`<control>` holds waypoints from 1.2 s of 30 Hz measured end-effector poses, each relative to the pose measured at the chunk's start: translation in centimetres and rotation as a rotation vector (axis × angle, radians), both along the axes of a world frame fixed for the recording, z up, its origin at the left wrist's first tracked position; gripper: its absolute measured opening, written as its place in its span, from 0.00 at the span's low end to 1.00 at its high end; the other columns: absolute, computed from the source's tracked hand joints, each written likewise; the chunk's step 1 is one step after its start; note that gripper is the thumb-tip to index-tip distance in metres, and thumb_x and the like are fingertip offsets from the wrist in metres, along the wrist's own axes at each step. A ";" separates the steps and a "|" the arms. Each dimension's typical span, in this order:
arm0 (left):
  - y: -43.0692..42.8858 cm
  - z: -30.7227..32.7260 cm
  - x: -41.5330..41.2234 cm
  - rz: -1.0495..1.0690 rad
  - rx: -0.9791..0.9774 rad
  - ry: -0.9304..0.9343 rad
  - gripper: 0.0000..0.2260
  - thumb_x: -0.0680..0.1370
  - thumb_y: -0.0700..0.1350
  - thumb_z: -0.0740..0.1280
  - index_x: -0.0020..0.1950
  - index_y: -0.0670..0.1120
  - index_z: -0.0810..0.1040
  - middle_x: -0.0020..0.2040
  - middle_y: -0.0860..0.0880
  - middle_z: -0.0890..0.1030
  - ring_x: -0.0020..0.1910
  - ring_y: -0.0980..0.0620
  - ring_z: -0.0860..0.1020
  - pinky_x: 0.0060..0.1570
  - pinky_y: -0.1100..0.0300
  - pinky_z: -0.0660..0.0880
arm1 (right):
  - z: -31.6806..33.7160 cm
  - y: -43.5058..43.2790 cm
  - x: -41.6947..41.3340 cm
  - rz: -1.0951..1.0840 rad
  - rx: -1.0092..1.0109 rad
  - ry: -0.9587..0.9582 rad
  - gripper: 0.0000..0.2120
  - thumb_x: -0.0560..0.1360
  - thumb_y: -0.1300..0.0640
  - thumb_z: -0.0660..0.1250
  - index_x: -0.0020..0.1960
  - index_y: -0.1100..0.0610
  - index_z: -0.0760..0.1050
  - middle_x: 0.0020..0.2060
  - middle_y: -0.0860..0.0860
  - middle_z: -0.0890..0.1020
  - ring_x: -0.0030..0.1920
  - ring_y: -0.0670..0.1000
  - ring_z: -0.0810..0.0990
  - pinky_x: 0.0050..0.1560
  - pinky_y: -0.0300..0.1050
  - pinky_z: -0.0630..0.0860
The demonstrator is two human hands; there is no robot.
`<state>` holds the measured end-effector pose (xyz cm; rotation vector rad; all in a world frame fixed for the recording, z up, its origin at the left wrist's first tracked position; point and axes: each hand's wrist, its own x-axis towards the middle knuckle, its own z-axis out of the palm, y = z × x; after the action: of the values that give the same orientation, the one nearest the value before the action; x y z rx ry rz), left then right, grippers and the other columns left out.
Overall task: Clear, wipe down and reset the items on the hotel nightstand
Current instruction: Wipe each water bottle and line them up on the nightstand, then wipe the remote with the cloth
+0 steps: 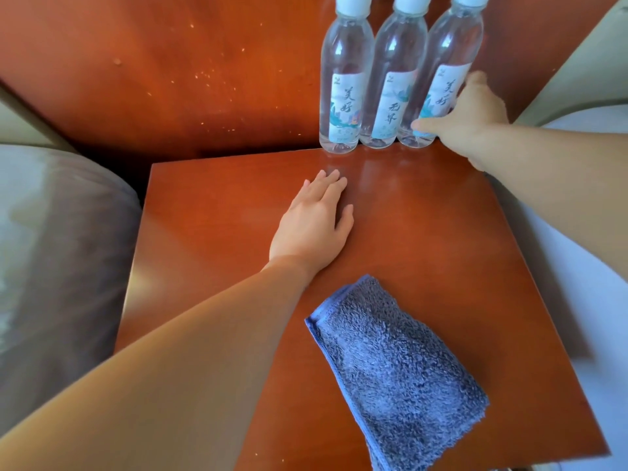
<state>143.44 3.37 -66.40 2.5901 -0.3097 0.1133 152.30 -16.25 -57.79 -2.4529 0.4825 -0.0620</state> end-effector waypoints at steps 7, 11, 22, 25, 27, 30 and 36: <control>1.2 0.7 0.1 -0.111 -0.057 0.130 0.20 0.82 0.45 0.61 0.74 0.45 0.66 0.77 0.47 0.64 0.77 0.50 0.58 0.74 0.62 0.49 | -1.5 -0.5 -6.2 -0.009 -0.038 0.057 0.30 0.75 0.53 0.71 0.71 0.61 0.62 0.67 0.57 0.74 0.66 0.58 0.73 0.63 0.50 0.71; 2.4 2.2 -3.0 0.027 -0.345 0.236 0.20 0.81 0.45 0.63 0.73 0.47 0.68 0.70 0.48 0.71 0.71 0.52 0.67 0.65 0.67 0.60 | -2.2 0.0 -11.4 0.142 -0.115 0.093 0.24 0.76 0.57 0.65 0.70 0.57 0.66 0.66 0.56 0.75 0.66 0.58 0.74 0.66 0.49 0.70; 5.8 5.4 -18.8 0.136 -0.206 0.089 0.16 0.79 0.42 0.62 0.67 0.49 0.74 0.60 0.48 0.77 0.53 0.44 0.76 0.58 0.56 0.70 | 1.2 6.4 -21.8 0.405 -0.089 -0.016 0.17 0.76 0.60 0.61 0.64 0.53 0.72 0.59 0.53 0.79 0.58 0.56 0.78 0.61 0.51 0.74; 6.1 5.8 -23.4 0.046 -0.125 0.103 0.17 0.78 0.46 0.59 0.67 0.50 0.74 0.61 0.49 0.77 0.59 0.44 0.76 0.63 0.49 0.69 | 1.6 7.5 -25.4 0.448 -0.058 -0.042 0.16 0.76 0.63 0.59 0.62 0.53 0.73 0.60 0.51 0.79 0.59 0.54 0.78 0.60 0.52 0.74; 6.5 5.9 -25.9 0.004 -0.078 0.109 0.16 0.79 0.45 0.60 0.67 0.50 0.73 0.63 0.50 0.77 0.61 0.44 0.75 0.65 0.51 0.66 | 2.0 8.1 -27.9 0.466 -0.040 -0.066 0.16 0.75 0.65 0.58 0.60 0.54 0.74 0.58 0.50 0.80 0.58 0.54 0.77 0.59 0.52 0.74; 7.3 6.1 -28.7 -0.004 -0.059 0.112 0.16 0.80 0.44 0.61 0.68 0.51 0.72 0.63 0.51 0.76 0.60 0.46 0.74 0.64 0.52 0.64 | 2.5 8.6 -31.3 0.459 -0.068 -0.079 0.16 0.74 0.66 0.57 0.57 0.54 0.76 0.52 0.49 0.81 0.53 0.53 0.78 0.56 0.51 0.75; 8.8 6.0 -34.5 -0.080 -0.028 0.193 0.16 0.82 0.45 0.59 0.70 0.51 0.70 0.67 0.51 0.74 0.62 0.48 0.73 0.66 0.53 0.63 | 2.0 9.7 -38.4 0.452 -0.082 -0.076 0.12 0.75 0.62 0.59 0.51 0.51 0.78 0.42 0.45 0.78 0.46 0.51 0.76 0.51 0.49 0.75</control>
<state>108.93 12.18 -60.39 2.5330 -0.3376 -0.1588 113.90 -6.54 -55.79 -2.5699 -0.1158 0.0143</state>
